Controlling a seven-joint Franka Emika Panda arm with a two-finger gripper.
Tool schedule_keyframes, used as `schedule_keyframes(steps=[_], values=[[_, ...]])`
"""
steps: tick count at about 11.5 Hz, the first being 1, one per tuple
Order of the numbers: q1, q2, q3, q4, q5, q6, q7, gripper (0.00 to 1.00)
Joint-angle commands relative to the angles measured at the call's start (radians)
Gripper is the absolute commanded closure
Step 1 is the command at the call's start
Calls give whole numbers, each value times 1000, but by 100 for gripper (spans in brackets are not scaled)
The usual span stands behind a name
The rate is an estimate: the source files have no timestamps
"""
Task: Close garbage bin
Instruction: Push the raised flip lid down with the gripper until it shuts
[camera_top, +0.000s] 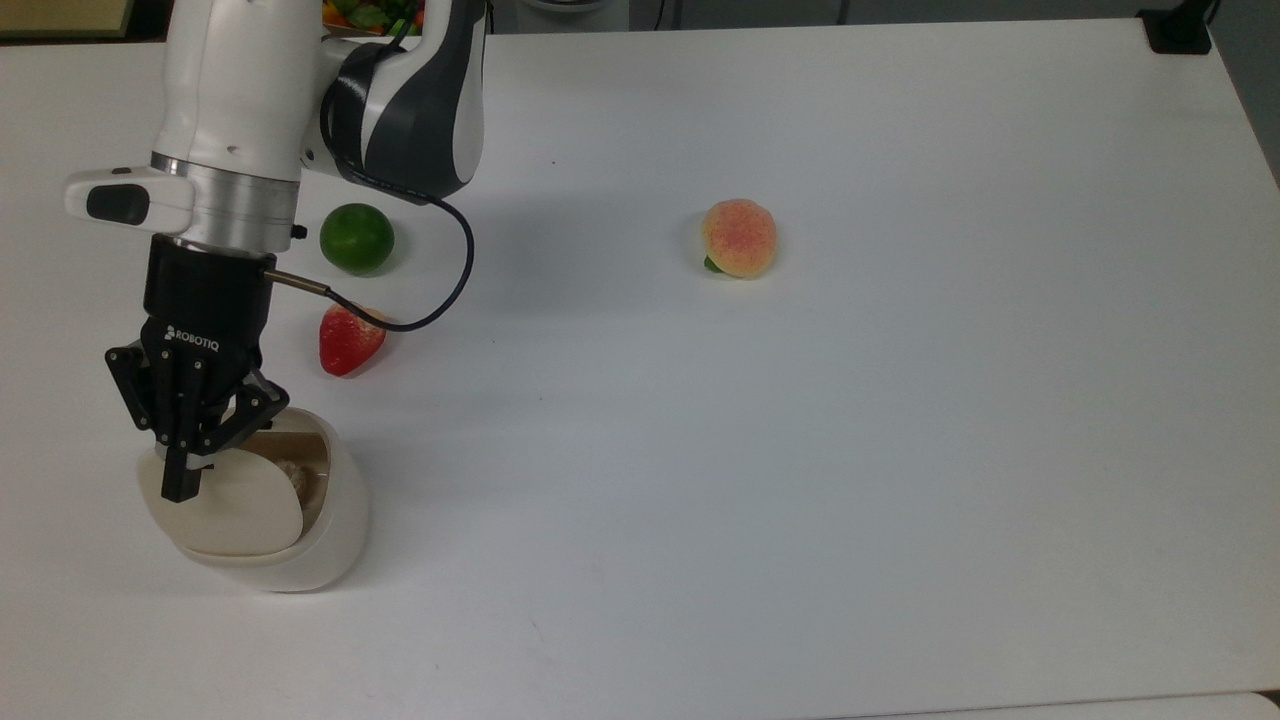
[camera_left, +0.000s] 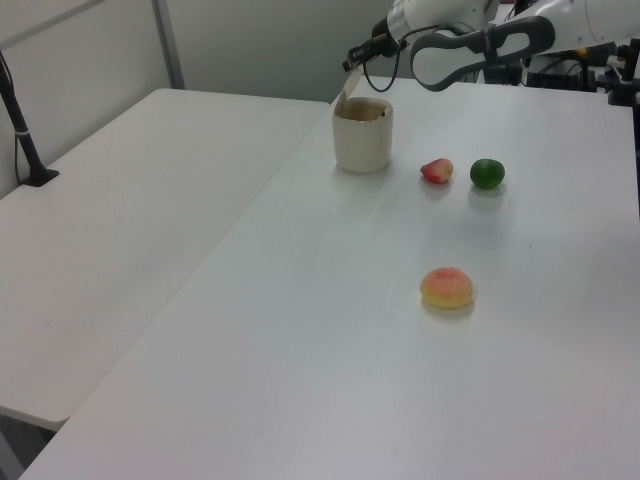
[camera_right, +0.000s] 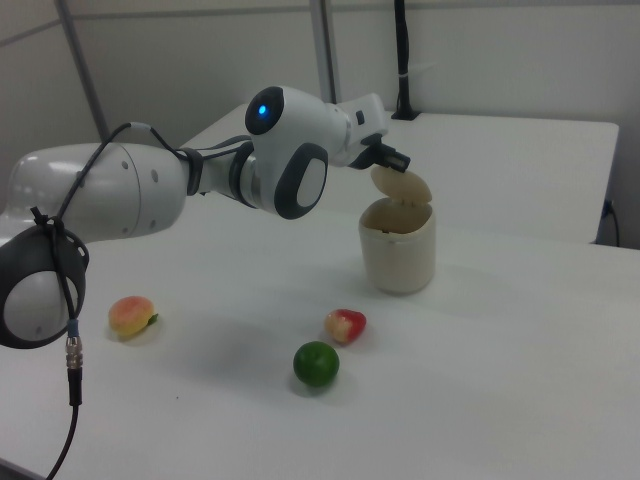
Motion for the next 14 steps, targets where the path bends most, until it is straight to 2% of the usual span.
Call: schedule_keyframes(steps=[1, 2, 5, 7, 11, 14], values=[[-20, -87, 36, -127, -45, -46, 7, 100], [-34, -105, 53, -149, -54, -74, 2, 100], [-40, -142, 62, -214, -71, -121, -28, 100], [-48, -151, 70, -220, -70, -210, -73, 100], [-54, -147, 82, -223, -70, -285, -122, 100], [-55, -133, 82, -223, -71, -289, -125, 100]])
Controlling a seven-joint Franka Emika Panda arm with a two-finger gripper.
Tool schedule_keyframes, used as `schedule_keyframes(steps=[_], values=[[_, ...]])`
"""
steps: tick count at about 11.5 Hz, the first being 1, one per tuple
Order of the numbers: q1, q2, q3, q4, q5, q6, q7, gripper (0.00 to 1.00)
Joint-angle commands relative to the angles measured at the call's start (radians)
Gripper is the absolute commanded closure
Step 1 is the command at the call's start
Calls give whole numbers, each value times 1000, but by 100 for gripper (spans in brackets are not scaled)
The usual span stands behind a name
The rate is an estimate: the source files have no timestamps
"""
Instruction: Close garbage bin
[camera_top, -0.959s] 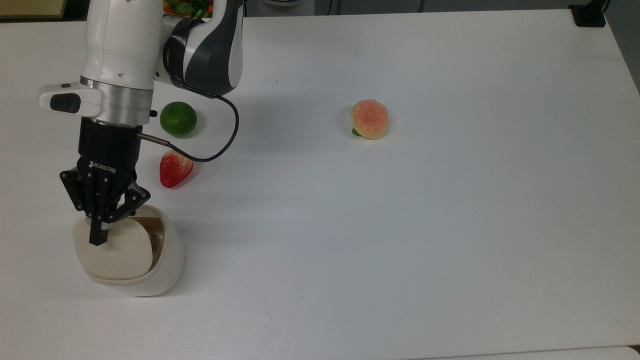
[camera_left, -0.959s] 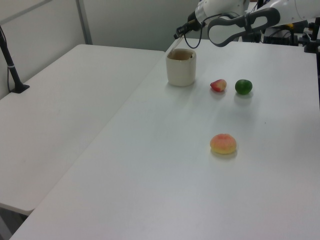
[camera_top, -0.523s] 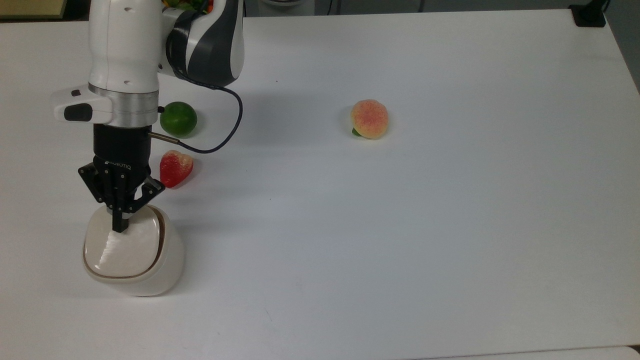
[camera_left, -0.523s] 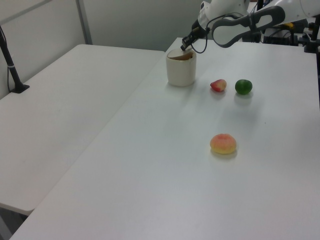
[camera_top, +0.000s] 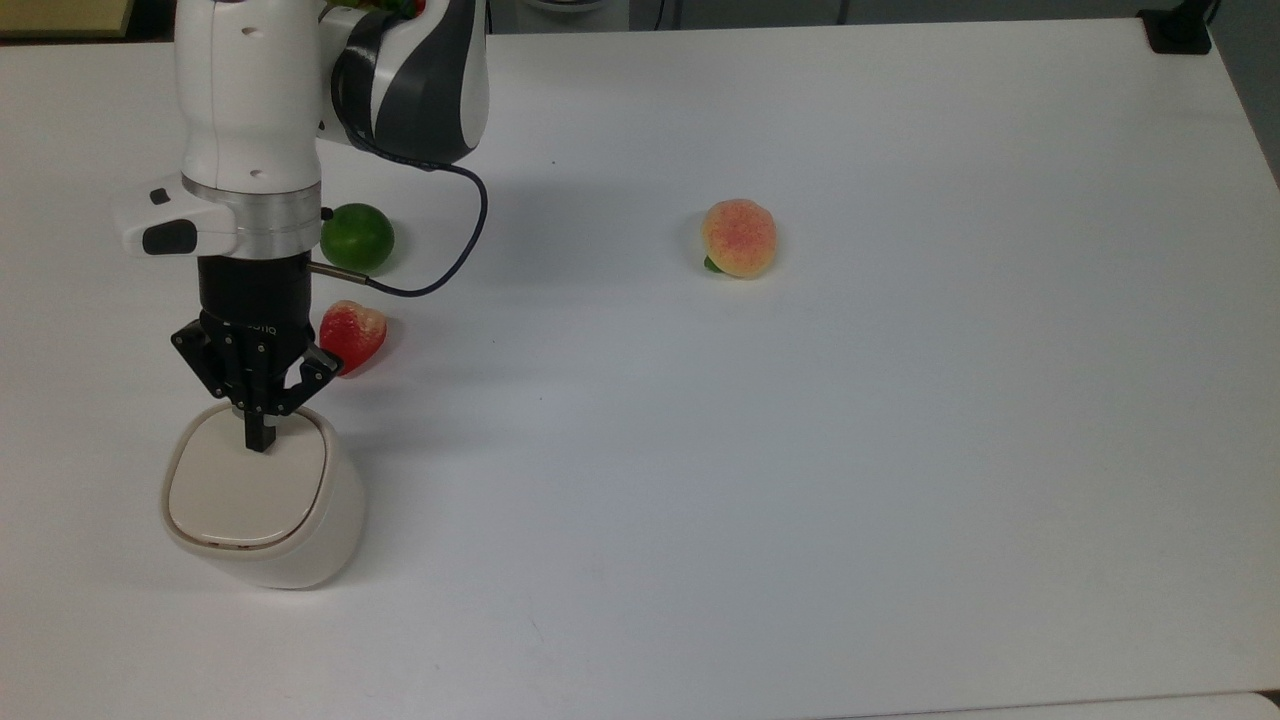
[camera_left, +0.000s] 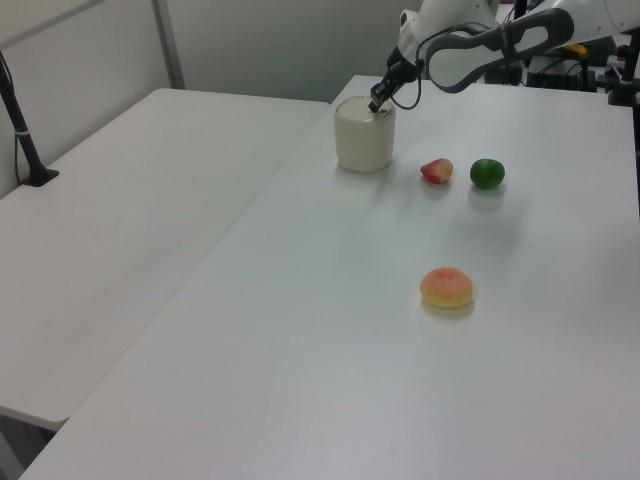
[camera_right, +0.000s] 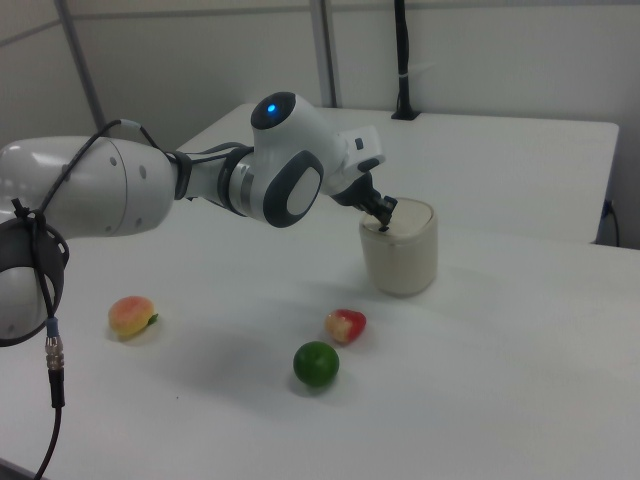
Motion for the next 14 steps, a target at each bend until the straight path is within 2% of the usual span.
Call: schedule_keyframes(steps=[1, 6, 9, 11, 12, 13, 14], values=[[-12, -22, 20, -60, -24, -37, -23, 100], [-23, -26, 22, -54, -30, -39, -18, 100], [-25, -92, 22, -54, -18, -91, -15, 100], [-25, -165, 22, -56, -13, -196, -12, 100], [-21, -208, 23, -57, -9, -281, -11, 96], [-20, -253, 23, -56, 14, -372, -11, 74], [-17, -296, 23, -56, 49, -463, -11, 56]])
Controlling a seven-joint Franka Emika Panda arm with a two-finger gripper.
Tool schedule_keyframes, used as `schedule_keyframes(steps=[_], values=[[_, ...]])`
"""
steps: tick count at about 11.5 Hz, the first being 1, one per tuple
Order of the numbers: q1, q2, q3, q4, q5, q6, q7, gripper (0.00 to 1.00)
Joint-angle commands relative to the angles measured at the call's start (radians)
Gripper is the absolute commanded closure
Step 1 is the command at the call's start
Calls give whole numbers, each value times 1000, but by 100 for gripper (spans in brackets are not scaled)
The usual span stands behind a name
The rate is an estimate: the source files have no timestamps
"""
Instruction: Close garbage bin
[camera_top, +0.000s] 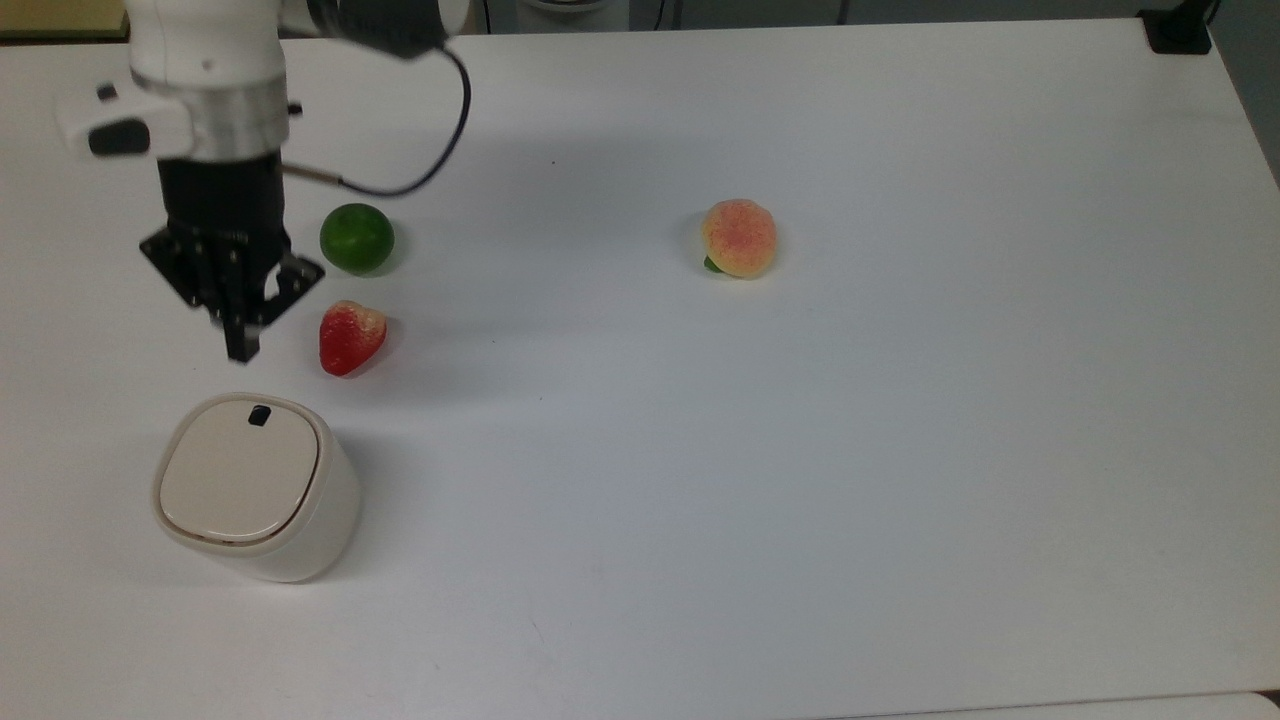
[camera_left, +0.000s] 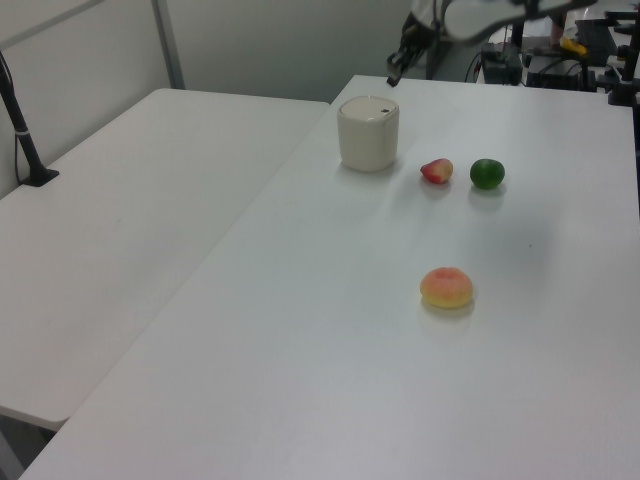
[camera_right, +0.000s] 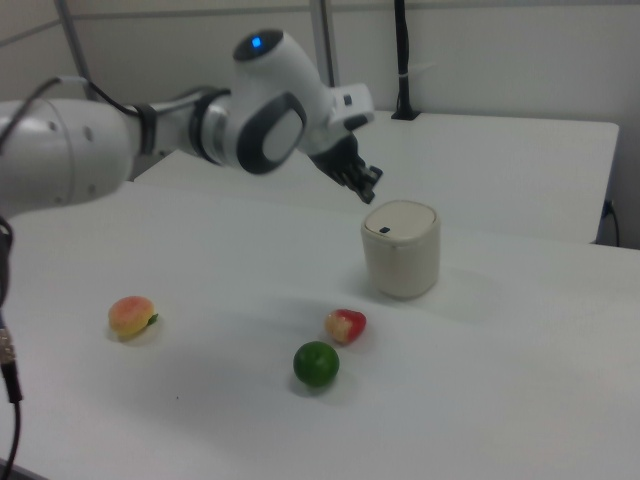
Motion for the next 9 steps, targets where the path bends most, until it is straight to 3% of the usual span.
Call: schedule_keyframes(steps=[1, 2, 3, 4, 9], values=[[-4, -172, 16, -55, 100, -258, -2, 40], [-2, -212, 14, -55, 149, -338, 16, 16], [-1, -255, 14, -56, 170, -430, 37, 0], [2, -293, 17, -53, 173, -519, 50, 0], [15, -411, 126, -62, 176, -777, 203, 0]])
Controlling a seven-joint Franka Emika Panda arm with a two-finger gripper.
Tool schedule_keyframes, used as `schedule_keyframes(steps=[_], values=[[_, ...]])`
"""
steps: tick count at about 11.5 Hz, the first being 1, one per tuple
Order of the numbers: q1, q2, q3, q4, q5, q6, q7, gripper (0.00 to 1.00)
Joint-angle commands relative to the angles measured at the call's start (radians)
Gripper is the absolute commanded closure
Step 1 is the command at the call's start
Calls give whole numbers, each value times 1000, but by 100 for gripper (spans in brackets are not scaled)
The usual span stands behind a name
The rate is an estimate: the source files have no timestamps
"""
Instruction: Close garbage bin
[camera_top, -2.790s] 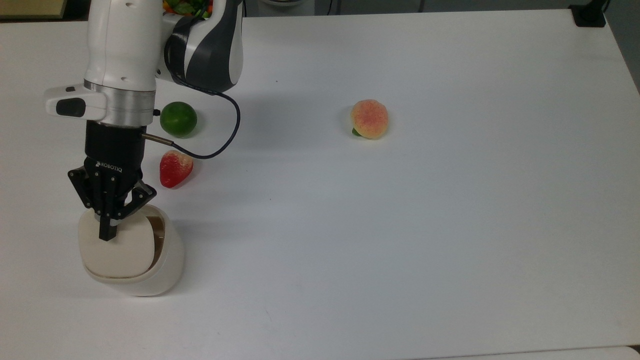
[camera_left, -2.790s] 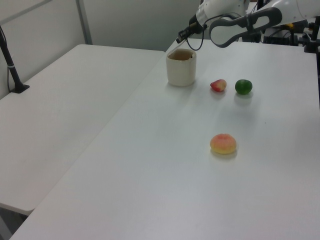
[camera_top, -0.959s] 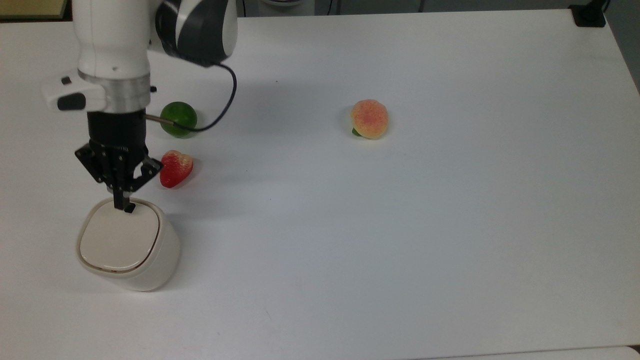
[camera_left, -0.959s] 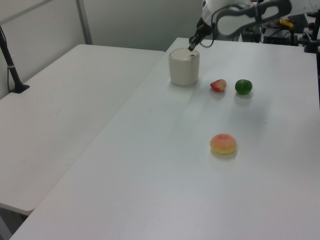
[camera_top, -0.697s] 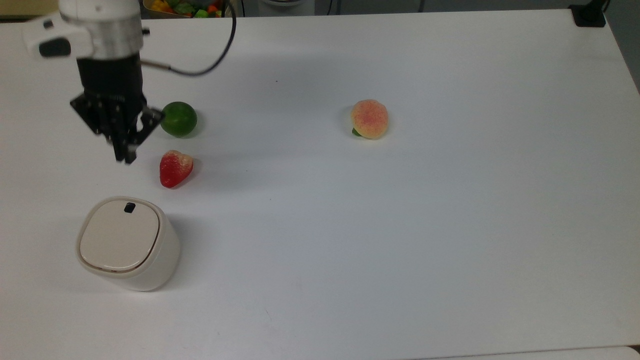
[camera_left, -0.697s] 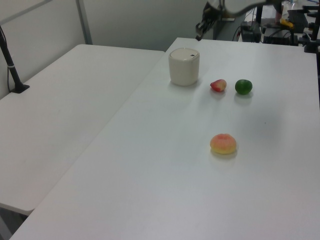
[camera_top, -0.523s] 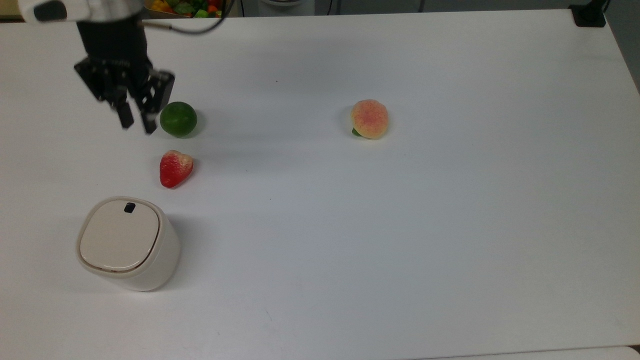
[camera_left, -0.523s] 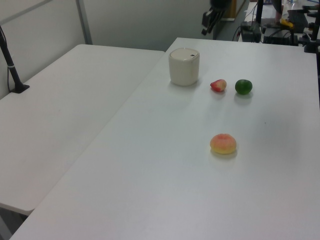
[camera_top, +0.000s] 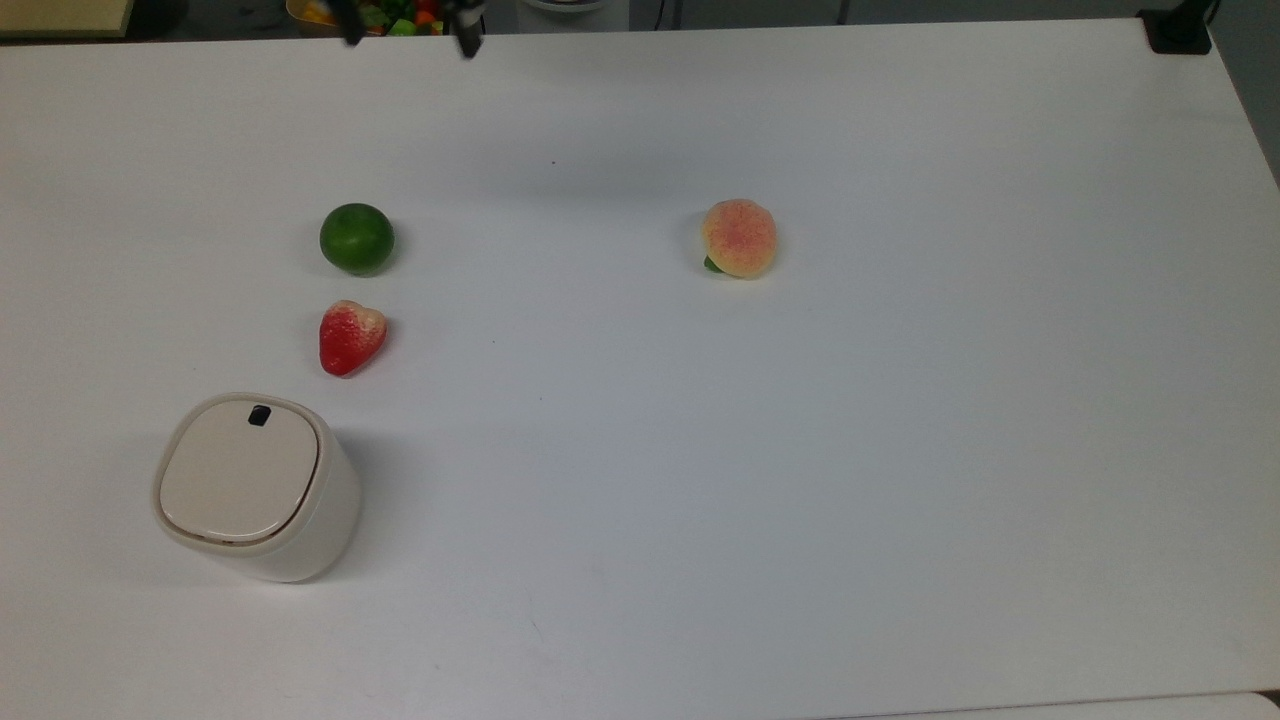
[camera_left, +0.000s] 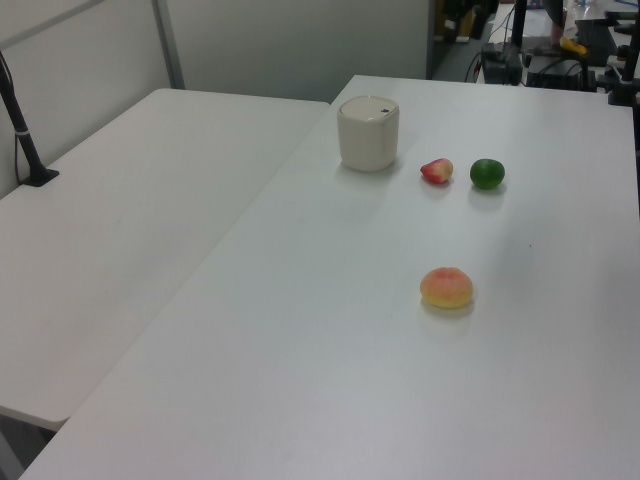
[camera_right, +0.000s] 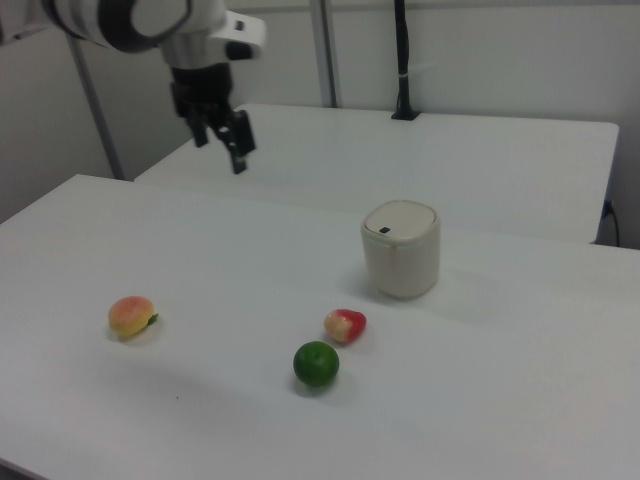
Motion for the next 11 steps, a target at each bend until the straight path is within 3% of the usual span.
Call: schedule_keyframes(steps=[1, 4, 6, 8, 11], values=[[5, -89, 53, -69, 11, -72, 73, 0], [56, -143, 83, -150, -9, -57, 23, 0], [111, -157, 51, -188, -14, -22, -91, 0], [174, -142, -16, -192, -43, 35, -147, 0], [172, -143, -26, -218, -58, 90, -238, 0]])
